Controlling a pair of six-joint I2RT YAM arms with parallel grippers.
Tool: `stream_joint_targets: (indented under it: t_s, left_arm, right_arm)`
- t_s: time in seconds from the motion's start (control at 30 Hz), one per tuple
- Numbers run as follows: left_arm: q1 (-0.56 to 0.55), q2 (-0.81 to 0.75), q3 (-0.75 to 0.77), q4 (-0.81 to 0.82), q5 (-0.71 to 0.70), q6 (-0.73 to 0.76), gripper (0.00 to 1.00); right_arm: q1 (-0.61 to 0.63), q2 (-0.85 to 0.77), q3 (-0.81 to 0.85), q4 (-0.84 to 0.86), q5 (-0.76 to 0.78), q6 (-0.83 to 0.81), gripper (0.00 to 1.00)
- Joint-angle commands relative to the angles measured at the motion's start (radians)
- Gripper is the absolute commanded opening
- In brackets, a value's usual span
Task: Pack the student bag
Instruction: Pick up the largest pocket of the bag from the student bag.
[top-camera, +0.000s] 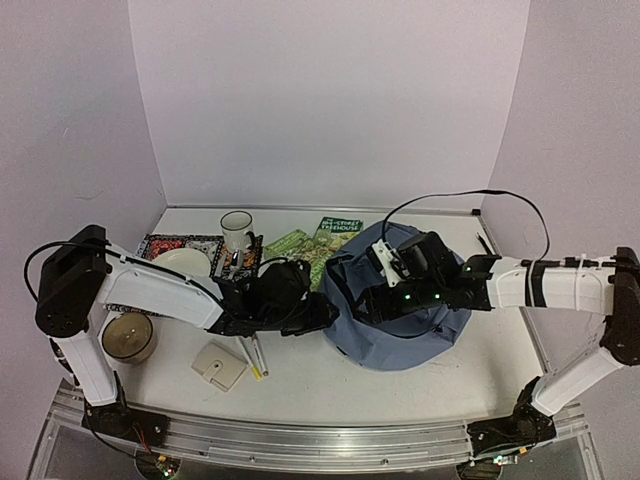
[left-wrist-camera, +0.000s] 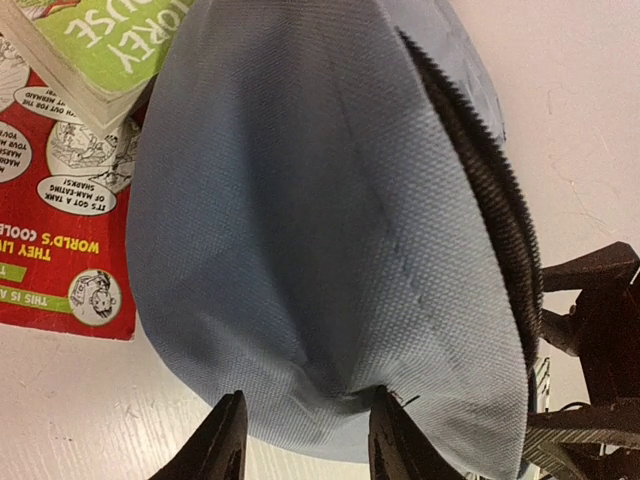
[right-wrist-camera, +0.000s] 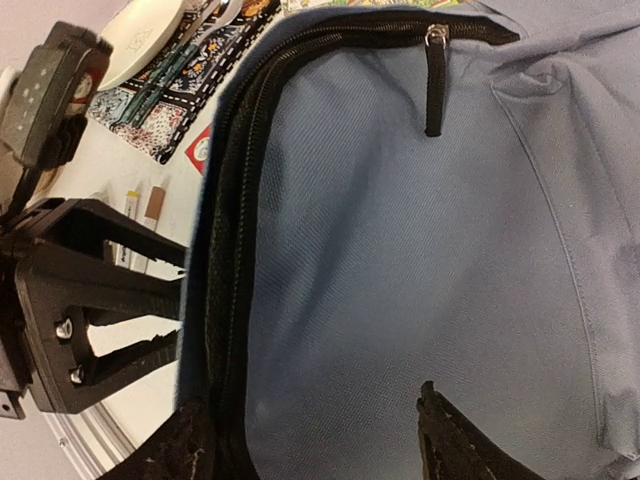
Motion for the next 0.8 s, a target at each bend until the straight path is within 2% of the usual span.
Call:
stream_joint_targets:
  t_s: [0.0,0.07,0.2,0.3,0.37,0.43,0.63,0.77]
  left_arm:
    - [0.004,0.004,-0.031,0.041,-0.023,-0.019,0.43]
    - [0.004,0.001,-0.037,0.043,-0.017,-0.019,0.43]
    - [0.004,-0.02,-0.043,0.044,-0.012,-0.014,0.43]
    - [0.004,-0.054,-0.05,0.044,-0.015,-0.013,0.46]
    - [0.004,-0.081,-0.046,0.044,-0.017,-0.013,0.53]
    - [0.004,-0.102,-0.031,0.044,-0.014,-0.008,0.59]
    - [0.006,-0.134,0.033,0.039,-0.026,0.009,0.86]
    - [0.023,-0.091,0.085,0.028,-0.016,0.014,0.89]
  right_arm:
    - [0.004,0.043,0.037,0.021,0.024,0.011,0.64]
    - [0.005,0.06,0.038,0.021,0.03,0.008,0.56]
    - [0.006,0.07,0.045,0.014,0.02,0.007,0.28]
    - [0.009,0.049,0.055,0.001,0.007,-0.001,0.1]
    - [0.013,0.026,0.059,-0.012,0.006,-0.008,0.03]
    - [0.016,0.008,0.066,-0.023,0.002,-0.018,0.0]
    - [0.032,-0.021,0.092,-0.057,0.008,-0.039,0.0]
    - [0.036,-0.035,0.099,-0.068,0.018,-0.045,0.0]
